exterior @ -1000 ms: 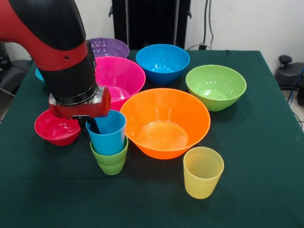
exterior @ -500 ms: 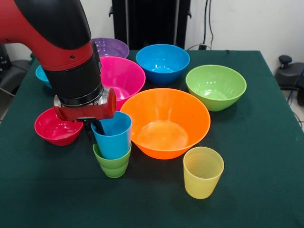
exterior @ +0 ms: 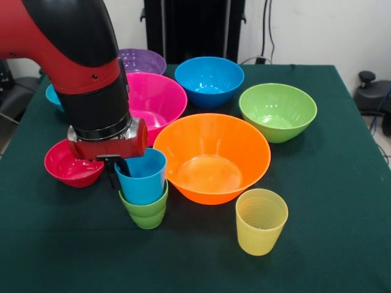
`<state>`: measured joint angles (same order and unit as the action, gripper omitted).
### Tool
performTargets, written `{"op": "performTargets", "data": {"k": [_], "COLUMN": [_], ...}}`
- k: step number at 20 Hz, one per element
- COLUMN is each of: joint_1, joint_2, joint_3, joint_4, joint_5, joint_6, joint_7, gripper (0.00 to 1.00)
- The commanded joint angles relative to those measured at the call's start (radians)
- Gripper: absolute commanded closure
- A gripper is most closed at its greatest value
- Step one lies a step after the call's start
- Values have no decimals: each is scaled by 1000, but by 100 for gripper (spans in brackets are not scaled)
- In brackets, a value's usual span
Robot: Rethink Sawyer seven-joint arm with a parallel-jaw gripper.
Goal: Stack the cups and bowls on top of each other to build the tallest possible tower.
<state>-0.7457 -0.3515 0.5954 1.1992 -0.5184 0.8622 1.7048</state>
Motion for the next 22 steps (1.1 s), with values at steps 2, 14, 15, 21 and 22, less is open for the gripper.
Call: {"op": "performTargets", "data": {"k": [2, 14, 15, 21, 22], "joint_1": [-2, -11, -11, -12, -12], "joint_2": [46, 66, 66, 68, 68], "joint_3": [-1, 23, 23, 26, 26], "joint_4": [10, 6, 5, 5, 5], "joint_5": [-116, -86, -85, -81, -81], "joint_6": [-69, -43, -40, -33, -32], "joint_7": [-258, -255, -255, -253, -251], "gripper": [100, 100, 100, 100, 100]}}
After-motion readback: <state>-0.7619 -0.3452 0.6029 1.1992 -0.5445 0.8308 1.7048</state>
